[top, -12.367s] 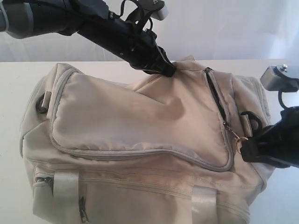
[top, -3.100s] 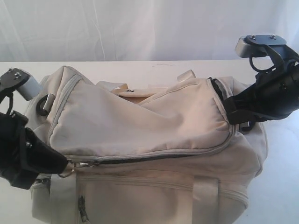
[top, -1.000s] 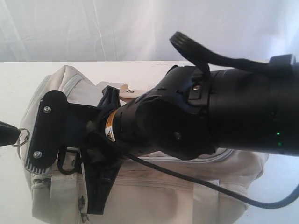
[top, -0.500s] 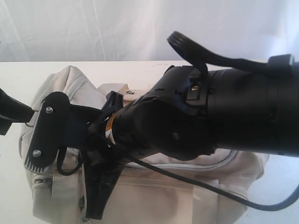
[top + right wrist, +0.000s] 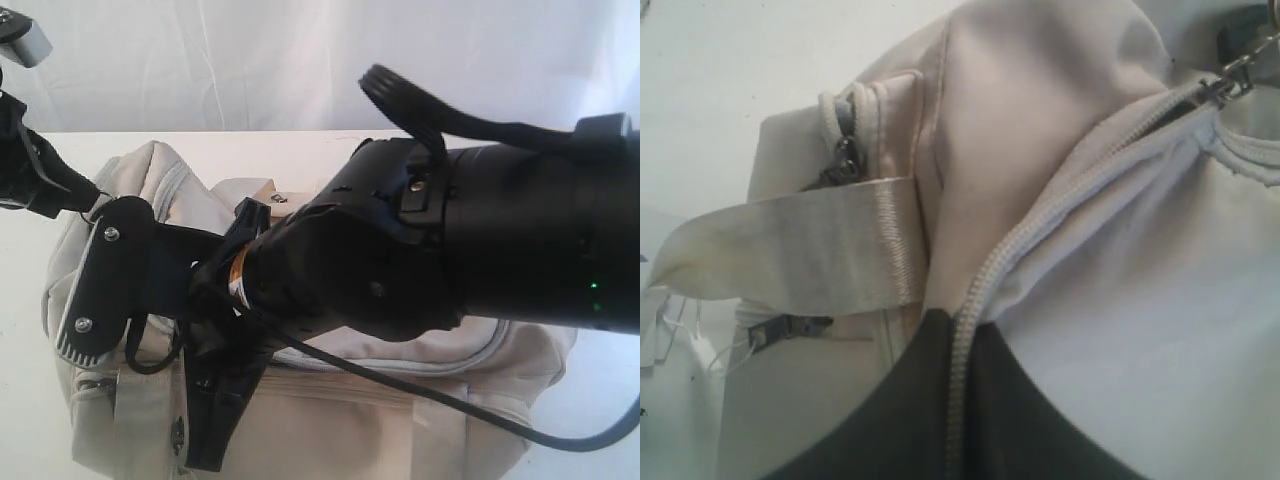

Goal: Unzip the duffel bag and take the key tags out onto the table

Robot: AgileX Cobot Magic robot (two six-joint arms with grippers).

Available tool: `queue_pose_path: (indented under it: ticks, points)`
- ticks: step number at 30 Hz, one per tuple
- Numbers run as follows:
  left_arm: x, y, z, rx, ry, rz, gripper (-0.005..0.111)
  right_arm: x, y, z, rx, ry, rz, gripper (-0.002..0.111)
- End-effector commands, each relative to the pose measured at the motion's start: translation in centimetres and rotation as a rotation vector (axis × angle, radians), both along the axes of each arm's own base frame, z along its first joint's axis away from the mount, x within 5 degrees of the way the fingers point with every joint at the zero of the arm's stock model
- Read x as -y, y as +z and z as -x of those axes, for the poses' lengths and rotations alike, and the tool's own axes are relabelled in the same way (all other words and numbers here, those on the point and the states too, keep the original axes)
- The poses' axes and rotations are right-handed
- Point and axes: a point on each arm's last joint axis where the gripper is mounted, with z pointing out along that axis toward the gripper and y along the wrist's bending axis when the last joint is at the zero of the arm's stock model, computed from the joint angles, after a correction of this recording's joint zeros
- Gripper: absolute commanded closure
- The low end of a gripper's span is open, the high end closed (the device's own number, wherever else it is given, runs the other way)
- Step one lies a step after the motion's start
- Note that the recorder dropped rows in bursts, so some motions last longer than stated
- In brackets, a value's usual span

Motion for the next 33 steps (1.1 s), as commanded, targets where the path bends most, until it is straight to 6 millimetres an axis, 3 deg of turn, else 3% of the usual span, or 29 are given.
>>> queue_pose_path:
  ticks: [1,13,26,33]
  points:
    - [-0.3,1.2,-1.8,0.087,0.033,-0.021,0.107,0.6,-0.8,0.7,-0.081,-0.006,0.082,0.108]
    - [0.0,2.7,-7.0,0.074,-0.001,-0.016,0.107,0.9,-1.0,0.8,-0.106,-0.01,0.11,0.108]
    - [-0.3,-0.3,-12.6,0.107,0.082,-0.014,0.107,0.9,-1.1,1.0,-0.135,-0.018,0.11,0.108]
    - [-0.4,-1.4,-13.5,0.106,0.1,-0.017,0.106,0.8,-1.0,1.0,-0.127,-0.02,0.095,0.108]
